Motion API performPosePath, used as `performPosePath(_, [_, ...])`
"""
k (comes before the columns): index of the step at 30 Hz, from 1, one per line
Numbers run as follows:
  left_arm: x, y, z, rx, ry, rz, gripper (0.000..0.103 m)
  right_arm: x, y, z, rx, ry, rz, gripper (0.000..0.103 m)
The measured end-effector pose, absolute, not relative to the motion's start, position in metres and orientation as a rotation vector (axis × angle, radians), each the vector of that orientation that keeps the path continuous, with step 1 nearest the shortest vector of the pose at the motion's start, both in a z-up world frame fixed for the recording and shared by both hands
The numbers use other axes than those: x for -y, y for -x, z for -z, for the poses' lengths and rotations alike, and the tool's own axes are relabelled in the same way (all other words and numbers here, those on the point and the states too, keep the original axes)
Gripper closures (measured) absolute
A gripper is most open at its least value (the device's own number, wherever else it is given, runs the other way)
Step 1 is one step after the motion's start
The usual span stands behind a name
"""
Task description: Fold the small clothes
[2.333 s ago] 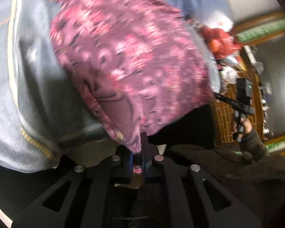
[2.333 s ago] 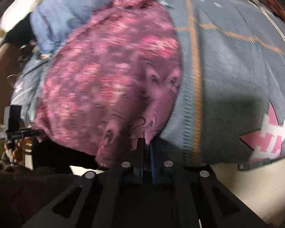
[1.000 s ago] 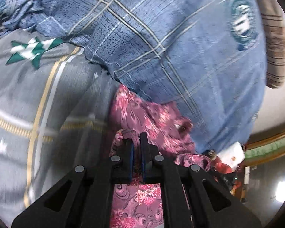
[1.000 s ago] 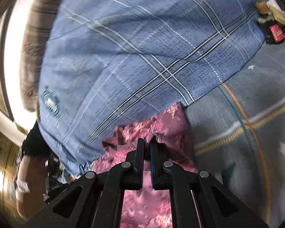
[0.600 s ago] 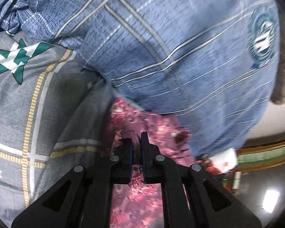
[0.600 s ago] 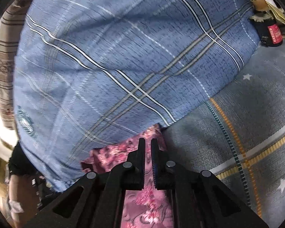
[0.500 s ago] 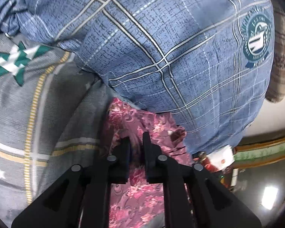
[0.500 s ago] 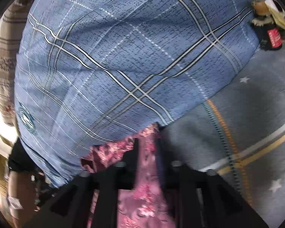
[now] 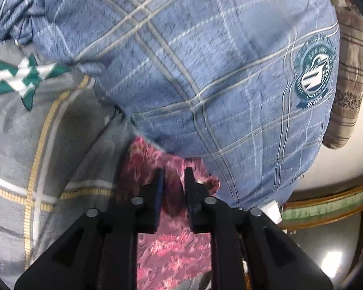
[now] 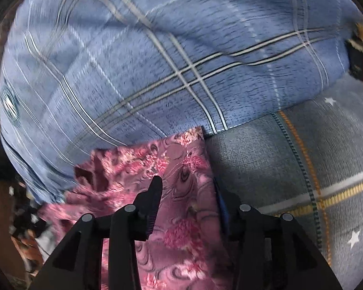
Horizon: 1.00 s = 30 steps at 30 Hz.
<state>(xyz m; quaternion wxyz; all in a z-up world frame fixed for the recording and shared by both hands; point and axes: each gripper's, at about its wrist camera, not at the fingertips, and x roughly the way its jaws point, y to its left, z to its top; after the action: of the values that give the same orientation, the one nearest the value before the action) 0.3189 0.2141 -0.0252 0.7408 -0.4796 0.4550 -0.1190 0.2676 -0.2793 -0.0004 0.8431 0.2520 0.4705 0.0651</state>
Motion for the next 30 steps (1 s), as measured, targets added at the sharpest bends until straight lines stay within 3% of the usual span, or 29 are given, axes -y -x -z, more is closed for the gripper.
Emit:
performPosePath(1, [-0.217,-0.319,0.019,-0.975,1.022,0.228,0.055,0.275,-0.269,0.001,-0.995,-0.513,-0.136,0.058])
performPosePath(2, [-0.219,-0.32,0.014,-0.969,0.99,0.202,0.049,0.27,-0.27,0.001,-0.993,-0.494,-0.133,0.058])
performPosePath(9, [-0.188,-0.316,0.041,-1.183,0.702,0.254,0.043,0.258,-0.267,0.001,-0.971,-0.428,-0.121,0.059])
performPosePath(10, [-0.184,-0.314,0.051,-1.207,0.7,0.255,0.043,0.258,-0.266,0.0,-0.967,-0.422,-0.123,0.063])
performPosePath(12, [-0.179,-0.311,0.061,-1.211,0.731,0.281,0.047,0.255,-0.266,-0.002,-0.955,-0.37,-0.091,0.088])
performPosePath(13, [-0.173,-0.309,0.06,-1.187,0.722,0.304,0.064,0.252,-0.265,-0.006,-0.94,-0.326,-0.065,0.098])
performPosePath(15, [-0.162,-0.309,0.049,-1.164,0.624,0.303,0.092,0.247,-0.262,-0.017,-0.909,-0.277,-0.054,0.099])
performPosePath(20, [-0.154,-0.316,0.035,-1.121,0.5,0.209,0.095,0.261,-0.246,-0.078,-0.63,-0.347,-0.094,0.1])
performPosePath(24, [-0.16,-0.319,0.035,-1.124,0.518,0.202,0.094,0.282,-0.278,-0.048,-0.779,-0.424,-0.052,0.099])
performPosePath(26, [-0.154,-0.319,0.031,-1.114,0.53,0.241,0.093,0.29,-0.288,-0.017,-0.914,-0.47,0.02,0.093])
performPosePath(30, [-0.135,-0.323,0.024,-1.102,0.535,0.285,0.074,0.306,-0.284,0.011,-0.935,-0.696,-0.066,0.087])
